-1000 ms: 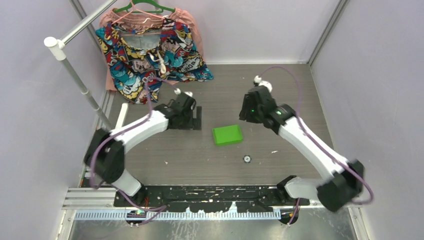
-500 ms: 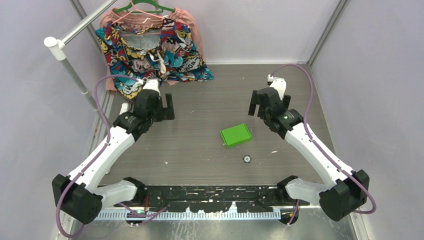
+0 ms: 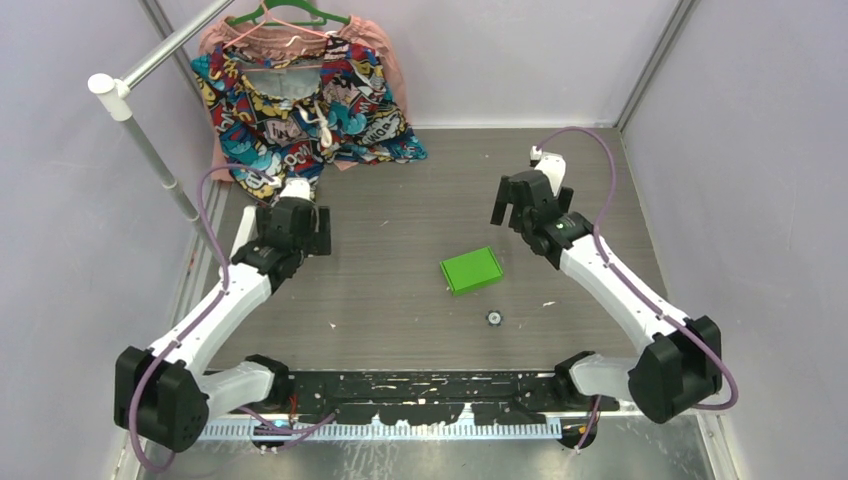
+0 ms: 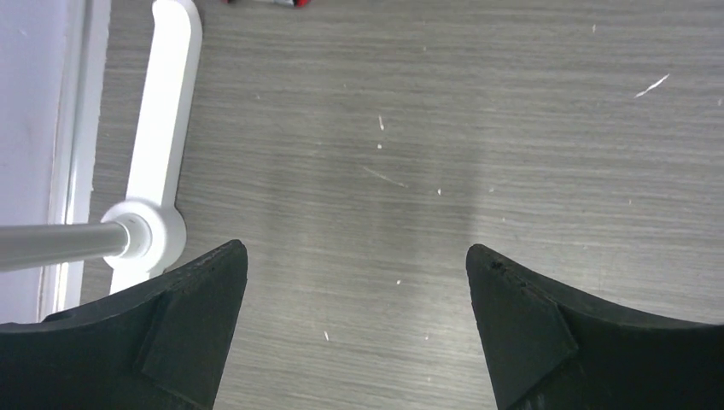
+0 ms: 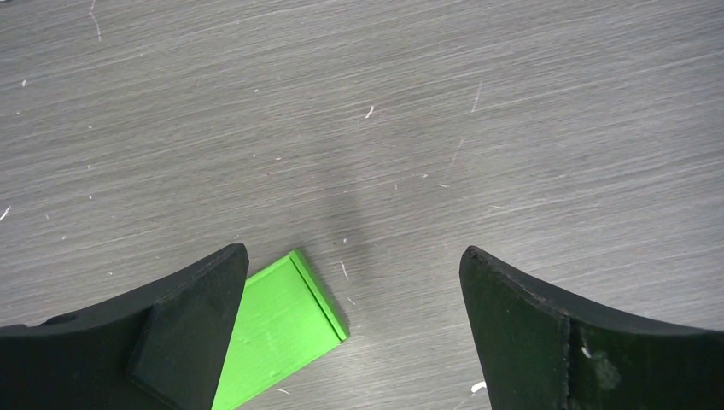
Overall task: Fold the paper box
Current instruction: Reset both arms
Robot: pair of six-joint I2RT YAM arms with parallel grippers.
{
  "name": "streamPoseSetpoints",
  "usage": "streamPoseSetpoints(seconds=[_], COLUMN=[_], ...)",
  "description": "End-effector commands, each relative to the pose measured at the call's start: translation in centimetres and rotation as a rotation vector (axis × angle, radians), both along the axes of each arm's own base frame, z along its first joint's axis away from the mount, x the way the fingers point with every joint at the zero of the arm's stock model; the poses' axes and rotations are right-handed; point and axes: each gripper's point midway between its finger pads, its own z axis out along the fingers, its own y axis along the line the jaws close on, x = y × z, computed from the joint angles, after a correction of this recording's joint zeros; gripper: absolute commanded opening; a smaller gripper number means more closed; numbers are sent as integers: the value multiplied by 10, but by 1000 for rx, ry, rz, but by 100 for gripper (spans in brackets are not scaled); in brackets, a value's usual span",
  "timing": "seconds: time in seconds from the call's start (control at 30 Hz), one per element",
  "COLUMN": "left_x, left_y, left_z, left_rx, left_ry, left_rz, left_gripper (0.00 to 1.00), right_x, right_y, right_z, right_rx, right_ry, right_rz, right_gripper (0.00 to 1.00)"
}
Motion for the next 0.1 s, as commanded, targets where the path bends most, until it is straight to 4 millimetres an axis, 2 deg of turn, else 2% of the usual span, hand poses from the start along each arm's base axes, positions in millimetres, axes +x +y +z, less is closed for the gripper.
streamPoseSetpoints(seconds=[0.0, 0.07], left_x=[27, 31], left_y=[0, -2], left_z=[24, 22], left_rx=[-19, -32], left_ry=[-136, -130], left_rz=[-3, -15], left_gripper=[100, 100], right_x=[16, 19], right_y=[11, 5], right_z=[16, 15], right_rx=[47, 35], right_ry=[-98, -94], right_rz=[25, -16], right_gripper=[100, 100])
